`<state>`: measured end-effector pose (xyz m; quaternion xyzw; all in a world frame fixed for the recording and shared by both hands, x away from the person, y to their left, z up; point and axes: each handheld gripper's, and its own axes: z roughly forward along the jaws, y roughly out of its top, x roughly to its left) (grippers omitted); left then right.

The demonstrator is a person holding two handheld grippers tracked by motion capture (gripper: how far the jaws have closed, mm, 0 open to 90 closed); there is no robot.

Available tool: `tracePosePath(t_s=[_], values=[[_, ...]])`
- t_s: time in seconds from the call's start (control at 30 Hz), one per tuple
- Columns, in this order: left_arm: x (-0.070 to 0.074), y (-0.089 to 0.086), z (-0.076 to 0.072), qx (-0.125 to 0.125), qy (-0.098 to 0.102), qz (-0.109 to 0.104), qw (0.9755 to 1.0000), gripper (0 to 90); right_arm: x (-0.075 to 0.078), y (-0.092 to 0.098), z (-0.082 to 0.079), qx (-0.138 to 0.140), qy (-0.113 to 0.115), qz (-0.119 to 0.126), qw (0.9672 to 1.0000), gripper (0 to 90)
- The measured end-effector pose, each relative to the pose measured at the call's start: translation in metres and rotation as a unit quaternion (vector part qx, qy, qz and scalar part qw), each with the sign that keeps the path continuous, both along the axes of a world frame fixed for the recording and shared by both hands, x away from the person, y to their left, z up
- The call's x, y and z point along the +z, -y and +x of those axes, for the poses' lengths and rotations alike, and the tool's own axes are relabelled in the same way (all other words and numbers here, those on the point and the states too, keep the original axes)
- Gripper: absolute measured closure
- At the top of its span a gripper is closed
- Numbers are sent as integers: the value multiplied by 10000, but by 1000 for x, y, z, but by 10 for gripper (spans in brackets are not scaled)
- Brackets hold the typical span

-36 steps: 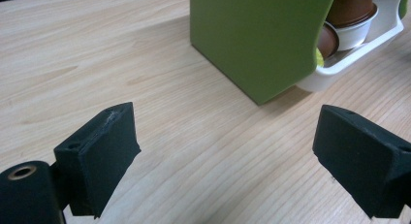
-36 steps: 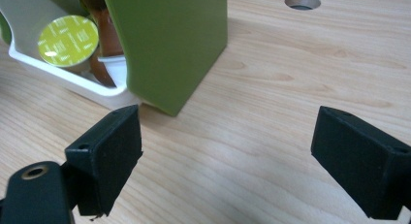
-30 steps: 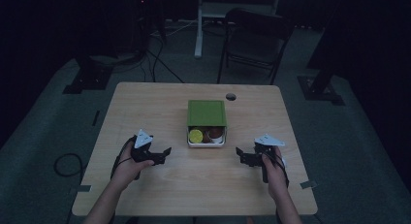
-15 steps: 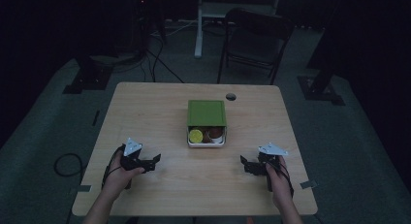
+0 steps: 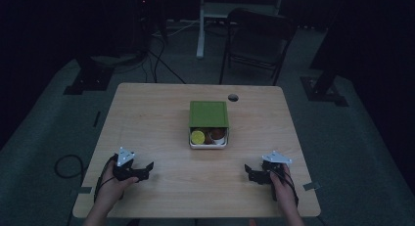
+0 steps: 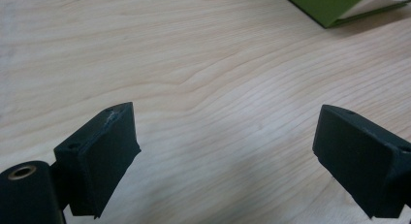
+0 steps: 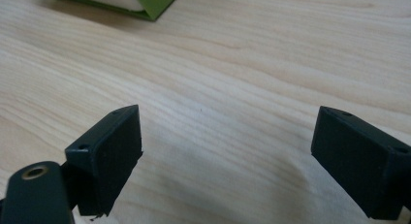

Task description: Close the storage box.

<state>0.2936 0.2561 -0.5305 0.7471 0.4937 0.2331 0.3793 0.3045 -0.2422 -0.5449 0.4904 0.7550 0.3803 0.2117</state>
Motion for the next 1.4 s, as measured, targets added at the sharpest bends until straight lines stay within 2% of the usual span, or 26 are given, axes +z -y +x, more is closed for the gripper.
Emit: tracePosePath(t_s=[0.1,0.23,0.33,0.37,0.47,0.63,0.67,0.83,0.9,1.0,1.07,1.1,1.2,1.4], values=[[0,-6,-3,172,44,56,9998,91,-2,1,-2,-69,-69,4,10000,107],[-1,-12,-9,376,4,81,9993,91,-3,1,-6,-83,-127,-121,9998,107],[-2,-18,-13,596,-48,66,9982,91,-4,-1,-8,-103,-306,-66,9995,107],[-2,-19,-15,662,-35,95,9978,91,-5,-1,-8,-145,-354,-163,9991,107],[-3,-21,-17,743,-66,73,9972,91,-5,1,-8,-199,-326,-386,9985,107],[-7,-26,-21,962,-154,106,9952,91,-6,1,-8,-223,-326,-405,9984,107],[-8,-27,-21,1011,-186,167,9946,91,-6,1,-8,-223,-329,-402,9984,107],[-11,-29,-23,1138,-259,217,9929,91,-6,1,-8,-224,-331,-401,9984,107],[-13,-29,-23,1146,-350,226,9925,91,-6,1,-8,-223,-330,-401,9984,107],[-13,-29,-24,1177,-358,276,9920,91,-6,1,-8,-223,-330,-400,9984,107],[-14,-29,-23,1204,-496,357,9908,91,-6,1,-8,-224,-330,-400,9984,107],[-15,-29,-23,1237,-621,412,9895,91,-6,1,-8,-225,-330,-399,9984,107],[-15,-29,-23,1279,-641,383,9890,93,-6,1,-8,-224,-329,-400,9984,107],[-15,-26,-19,1475,-681,365,9860,74,-6,1,-8,-225,-330,-398,9984,107]])
